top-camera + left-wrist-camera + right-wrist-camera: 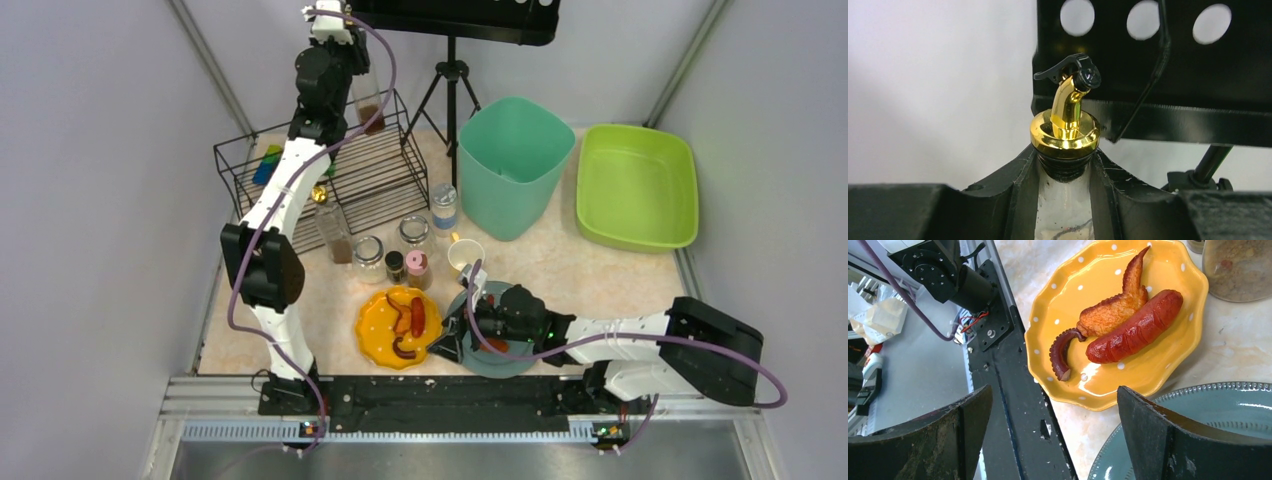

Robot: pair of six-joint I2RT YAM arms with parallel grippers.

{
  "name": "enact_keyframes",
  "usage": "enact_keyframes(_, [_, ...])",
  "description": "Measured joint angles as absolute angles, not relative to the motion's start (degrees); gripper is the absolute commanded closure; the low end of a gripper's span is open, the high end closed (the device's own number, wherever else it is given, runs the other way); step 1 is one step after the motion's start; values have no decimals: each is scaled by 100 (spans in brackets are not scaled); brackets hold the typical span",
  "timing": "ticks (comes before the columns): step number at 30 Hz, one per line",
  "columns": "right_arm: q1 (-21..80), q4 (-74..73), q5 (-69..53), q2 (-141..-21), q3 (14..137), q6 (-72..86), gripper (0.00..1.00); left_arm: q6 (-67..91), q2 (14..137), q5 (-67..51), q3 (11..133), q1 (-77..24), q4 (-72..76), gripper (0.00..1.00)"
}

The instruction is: Clear the kitchen counter

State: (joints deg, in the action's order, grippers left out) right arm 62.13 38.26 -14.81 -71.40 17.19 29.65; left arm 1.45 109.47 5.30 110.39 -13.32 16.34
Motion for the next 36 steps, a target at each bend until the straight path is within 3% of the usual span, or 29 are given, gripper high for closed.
enact_keyframes(16, [6215, 4075, -1577, -7229, 1719, 3168, 7, 475, 10947, 508, 10455, -1332, 1522, 100])
enact_keyframes(21, [6215, 4080, -1577, -7227, 1675, 3170, 7, 475, 10947, 436, 10440, -1332, 1544, 95])
enact_keyframes(31, [6215, 4119, -1597, -7223, 1636, 3170, 8, 366, 10945, 252, 10079, -1332, 2014, 97])
enact_keyframes(34, [6213, 4132, -1608, -7223, 1592, 3170, 8, 285, 10945, 213, 10042, -1334, 2097, 92])
enact_keyframes(36, [6213, 4147, -1619, -7225, 1573, 3170, 7, 237, 10945, 183, 10027, -1334, 2123, 83])
